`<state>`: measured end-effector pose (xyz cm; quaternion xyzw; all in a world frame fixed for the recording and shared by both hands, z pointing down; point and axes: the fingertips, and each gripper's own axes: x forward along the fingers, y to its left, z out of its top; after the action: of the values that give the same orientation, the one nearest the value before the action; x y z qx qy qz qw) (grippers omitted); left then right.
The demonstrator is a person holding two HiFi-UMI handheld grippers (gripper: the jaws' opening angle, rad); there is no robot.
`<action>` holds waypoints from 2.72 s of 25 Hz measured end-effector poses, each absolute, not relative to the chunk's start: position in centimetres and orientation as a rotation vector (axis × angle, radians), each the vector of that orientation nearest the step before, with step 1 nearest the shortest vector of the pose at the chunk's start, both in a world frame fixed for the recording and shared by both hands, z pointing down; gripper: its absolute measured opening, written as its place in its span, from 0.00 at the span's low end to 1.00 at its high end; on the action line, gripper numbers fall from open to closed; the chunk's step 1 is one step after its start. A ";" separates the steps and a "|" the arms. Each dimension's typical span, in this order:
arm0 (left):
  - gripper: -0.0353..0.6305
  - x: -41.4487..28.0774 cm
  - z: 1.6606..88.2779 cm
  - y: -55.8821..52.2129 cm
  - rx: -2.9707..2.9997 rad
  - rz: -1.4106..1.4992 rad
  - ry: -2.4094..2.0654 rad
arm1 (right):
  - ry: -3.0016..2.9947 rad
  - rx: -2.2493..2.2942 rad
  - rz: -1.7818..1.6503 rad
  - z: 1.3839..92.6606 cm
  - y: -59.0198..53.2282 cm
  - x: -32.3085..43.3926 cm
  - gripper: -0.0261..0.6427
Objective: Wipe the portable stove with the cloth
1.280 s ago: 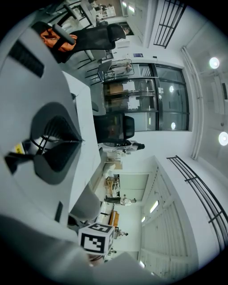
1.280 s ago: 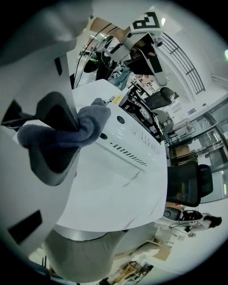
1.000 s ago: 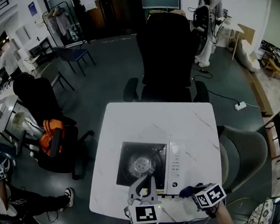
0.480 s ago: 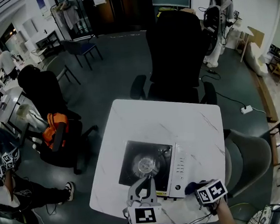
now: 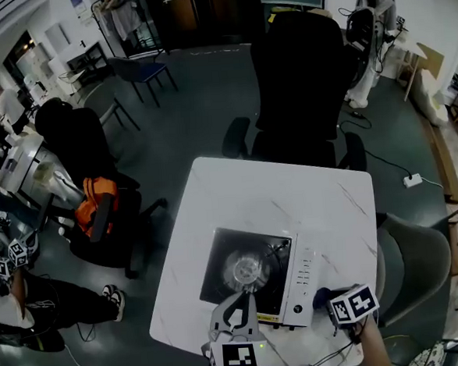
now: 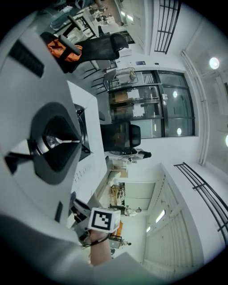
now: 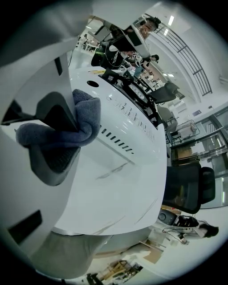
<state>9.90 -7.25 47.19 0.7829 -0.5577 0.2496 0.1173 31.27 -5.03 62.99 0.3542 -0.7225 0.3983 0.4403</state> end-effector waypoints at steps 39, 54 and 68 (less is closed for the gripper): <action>0.09 12.9 47.6 -12.4 2.304 0.715 -1.574 | -1.759 0.888 0.908 63.1 -15.3 32.9 0.20; 0.09 13.2 48.0 -13.6 2.270 0.723 -1.581 | -1.761 0.897 0.888 63.0 -18.8 33.6 0.20; 0.09 13.0 48.4 -14.1 2.254 0.720 -1.581 | -1.760 0.975 0.872 62.7 -21.1 34.2 0.20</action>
<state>13.05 -14.10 48.37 0.7834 -0.5496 0.2503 0.1472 34.20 -21.08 62.69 0.3954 -0.7141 0.3537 0.4568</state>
